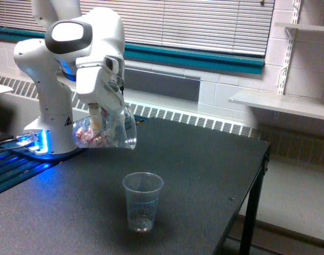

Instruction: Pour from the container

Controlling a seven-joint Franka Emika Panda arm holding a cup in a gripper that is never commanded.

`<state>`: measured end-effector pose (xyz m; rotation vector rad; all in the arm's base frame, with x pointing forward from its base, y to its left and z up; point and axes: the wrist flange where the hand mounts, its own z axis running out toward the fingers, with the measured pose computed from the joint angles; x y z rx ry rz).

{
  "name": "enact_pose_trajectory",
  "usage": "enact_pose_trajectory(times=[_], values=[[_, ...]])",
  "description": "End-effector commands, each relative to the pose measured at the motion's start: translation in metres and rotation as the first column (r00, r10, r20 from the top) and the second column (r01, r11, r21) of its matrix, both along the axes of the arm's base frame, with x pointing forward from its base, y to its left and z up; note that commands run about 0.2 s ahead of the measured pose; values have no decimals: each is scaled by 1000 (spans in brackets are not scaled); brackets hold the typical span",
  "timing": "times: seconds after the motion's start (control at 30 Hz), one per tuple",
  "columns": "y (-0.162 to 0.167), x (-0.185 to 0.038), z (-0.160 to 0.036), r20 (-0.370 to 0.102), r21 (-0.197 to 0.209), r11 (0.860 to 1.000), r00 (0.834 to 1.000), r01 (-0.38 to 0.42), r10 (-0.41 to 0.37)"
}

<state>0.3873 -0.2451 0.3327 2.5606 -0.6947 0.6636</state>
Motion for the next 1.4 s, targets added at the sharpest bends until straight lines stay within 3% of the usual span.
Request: enact_pose_trajectory(times=[0.03,0.43,1.0,1.4], values=[[3,-1,-8,-30,-17,1000,999,-13,13],[15,1,-26,-97,-44,998,994,-46,42],[21,28,-25,-168,-116,988,982,-107,86],[24,31,-30,-239,-161,973,963,-164,122]])
